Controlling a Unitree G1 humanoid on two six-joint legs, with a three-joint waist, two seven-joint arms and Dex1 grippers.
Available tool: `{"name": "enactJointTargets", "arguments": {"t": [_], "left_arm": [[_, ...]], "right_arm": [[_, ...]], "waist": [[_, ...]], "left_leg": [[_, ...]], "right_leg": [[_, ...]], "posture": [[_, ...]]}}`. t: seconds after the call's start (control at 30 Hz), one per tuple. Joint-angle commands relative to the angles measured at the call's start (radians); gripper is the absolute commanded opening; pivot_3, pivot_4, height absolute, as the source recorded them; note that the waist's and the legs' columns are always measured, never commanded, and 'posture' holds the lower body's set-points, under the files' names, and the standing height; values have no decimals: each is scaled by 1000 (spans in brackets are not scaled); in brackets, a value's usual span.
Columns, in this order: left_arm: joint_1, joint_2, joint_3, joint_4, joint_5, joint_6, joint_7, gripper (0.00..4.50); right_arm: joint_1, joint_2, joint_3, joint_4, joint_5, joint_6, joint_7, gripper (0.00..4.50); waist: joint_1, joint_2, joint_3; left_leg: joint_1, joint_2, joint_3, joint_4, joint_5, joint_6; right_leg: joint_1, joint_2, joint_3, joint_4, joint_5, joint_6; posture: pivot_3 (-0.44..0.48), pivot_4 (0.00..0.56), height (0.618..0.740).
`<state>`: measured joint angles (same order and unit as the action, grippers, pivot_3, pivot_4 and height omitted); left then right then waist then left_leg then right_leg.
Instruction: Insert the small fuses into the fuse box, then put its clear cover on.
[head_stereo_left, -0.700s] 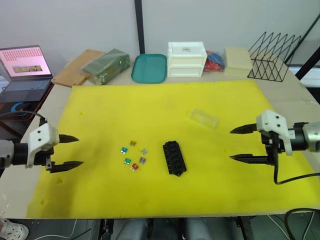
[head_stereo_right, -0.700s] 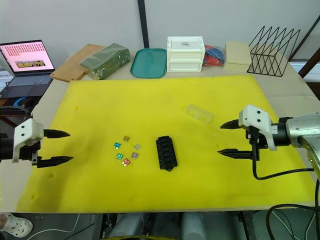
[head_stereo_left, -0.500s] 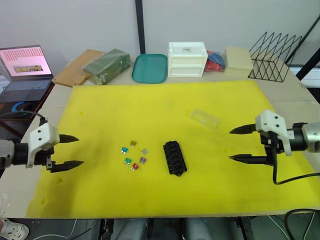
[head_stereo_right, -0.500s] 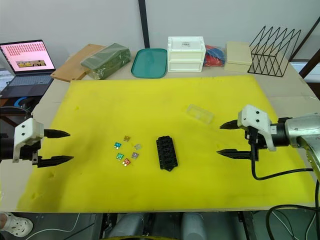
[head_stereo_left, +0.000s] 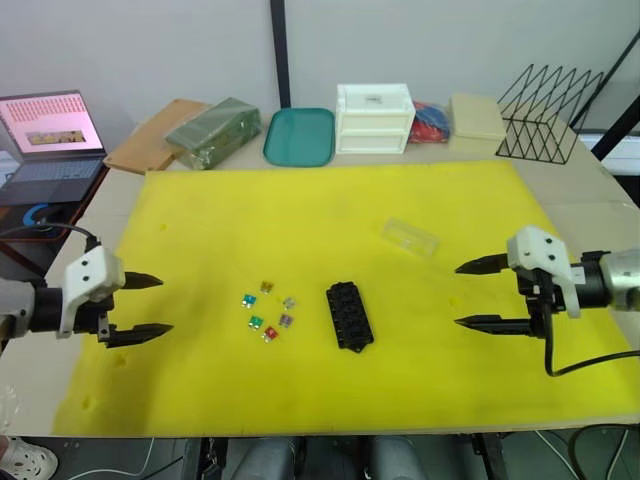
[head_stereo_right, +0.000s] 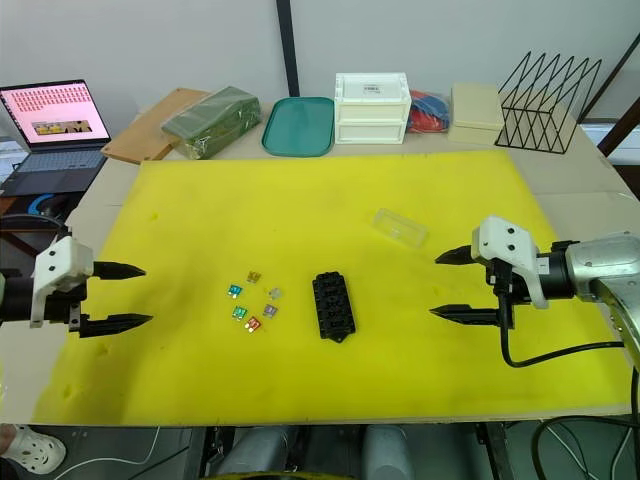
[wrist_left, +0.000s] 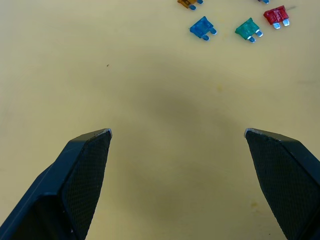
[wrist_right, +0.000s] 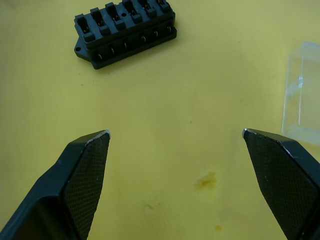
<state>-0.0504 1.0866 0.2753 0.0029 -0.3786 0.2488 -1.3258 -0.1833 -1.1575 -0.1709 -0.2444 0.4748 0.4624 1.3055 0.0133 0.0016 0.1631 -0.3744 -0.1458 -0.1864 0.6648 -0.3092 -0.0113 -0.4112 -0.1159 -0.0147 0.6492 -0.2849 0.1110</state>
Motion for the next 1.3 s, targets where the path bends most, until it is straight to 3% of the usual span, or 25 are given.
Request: {"name": "enactJointTargets", "arguments": {"t": [0.03,0.33,0.6,0.73,0.83,0.93,1.17,1.3], "left_arm": [[-25,5,-4,-5,1,-4,5,4479],[-62,2,-34,9,-12,26,4,4479],[-73,-55,-93,-39,-91,209,5,4479],[-156,-87,-136,21,-137,362,7,4479],[-231,-113,-157,59,-192,496,3,3994],[-288,-135,-188,101,-192,578,26,3078],[-447,-185,-216,273,-273,843,6,3078],[-504,-196,-319,325,-208,881,16,3078]], "right_arm": [[7,3,-34,26,-11,-51,10,4500],[-5,17,-29,2,27,-3,-25,4500],[-70,89,18,-114,88,89,-99,4500],[-134,142,86,-189,102,124,-135,4500],[-181,176,137,-224,104,141,-152,4500],[-230,201,183,-259,110,167,-164,4500],[-310,242,254,-303,115,203,-173,4500],[-321,233,287,-299,76,186,-163,4500]], "waist": [[0,0,0],[-2,0,0],[-3,0,0],[-2,0,0],[0,-1,0],[-3,-1,0],[-5,-2,0],[-5,-3,-1]], "left_leg": [[0,0,0,0,0,0],[0,1,1,0,0,0],[0,1,2,0,0,0],[0,1,2,0,0,0],[0,1,2,1,0,0],[0,1,2,1,0,0],[-1,1,2,2,0,0],[-2,1,3,3,0,0]], "right_leg": [[0,0,0,0,0,0],[-1,1,1,0,0,0],[-1,1,2,1,0,0],[-2,2,2,1,0,0],[-2,2,2,2,0,0],[-2,2,3,2,0,0],[-4,3,4,3,0,0],[-4,3,4,5,0,0]], "posture": [[0,150,740],[0,150,740],[0,150,740],[0,150,740],[0,150,740],[0,150,740],[0,150,740],[0,150,740]]}}
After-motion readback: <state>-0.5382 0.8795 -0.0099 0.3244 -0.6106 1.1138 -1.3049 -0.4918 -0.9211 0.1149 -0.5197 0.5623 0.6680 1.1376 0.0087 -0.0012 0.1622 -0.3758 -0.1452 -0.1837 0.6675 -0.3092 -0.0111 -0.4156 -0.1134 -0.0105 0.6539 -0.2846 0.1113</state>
